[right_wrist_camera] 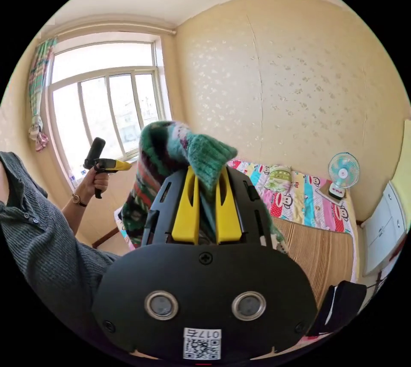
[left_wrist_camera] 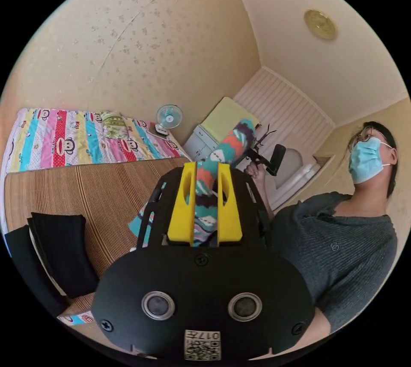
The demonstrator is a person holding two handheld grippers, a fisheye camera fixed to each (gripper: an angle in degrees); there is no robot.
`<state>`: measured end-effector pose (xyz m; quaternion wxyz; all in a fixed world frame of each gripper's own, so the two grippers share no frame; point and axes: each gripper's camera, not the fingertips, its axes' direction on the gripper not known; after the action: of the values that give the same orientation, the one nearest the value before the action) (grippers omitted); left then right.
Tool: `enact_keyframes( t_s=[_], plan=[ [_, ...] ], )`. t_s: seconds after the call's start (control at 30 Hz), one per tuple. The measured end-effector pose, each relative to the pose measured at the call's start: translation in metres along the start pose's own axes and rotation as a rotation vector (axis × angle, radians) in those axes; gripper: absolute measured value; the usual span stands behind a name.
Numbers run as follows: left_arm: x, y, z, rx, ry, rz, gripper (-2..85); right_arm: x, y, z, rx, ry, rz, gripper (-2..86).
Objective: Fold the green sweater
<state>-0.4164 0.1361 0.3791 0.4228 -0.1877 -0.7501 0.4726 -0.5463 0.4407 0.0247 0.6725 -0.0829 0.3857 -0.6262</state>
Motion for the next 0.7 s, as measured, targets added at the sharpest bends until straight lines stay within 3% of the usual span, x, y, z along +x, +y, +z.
enact_keyframes(
  t_s=[0.2,0.43,0.57,0.63,0.7],
  plan=[
    [0.073,0.0,0.093,0.026,0.027,0.092,16.0,-0.062,-0.007,0.014,-0.038,0.108,-0.124,6.9],
    [0.163,0.008,0.217,-0.051,-0.248,0.223,19.2,-0.097,-0.021,0.01,-0.033,0.279,-0.152,6.9],
    [0.167,0.019,0.272,-0.155,-0.315,0.202,13.1,-0.112,-0.021,0.003,-0.041,0.382,-0.134,6.9],
    [0.168,0.026,0.281,-0.132,-0.424,0.207,5.2,-0.109,-0.017,0.001,-0.04,0.338,-0.122,6.9],
    [0.172,0.028,0.277,-0.073,-0.433,0.252,4.6,-0.096,-0.011,-0.007,-0.033,0.255,-0.06,7.1]
  ],
)
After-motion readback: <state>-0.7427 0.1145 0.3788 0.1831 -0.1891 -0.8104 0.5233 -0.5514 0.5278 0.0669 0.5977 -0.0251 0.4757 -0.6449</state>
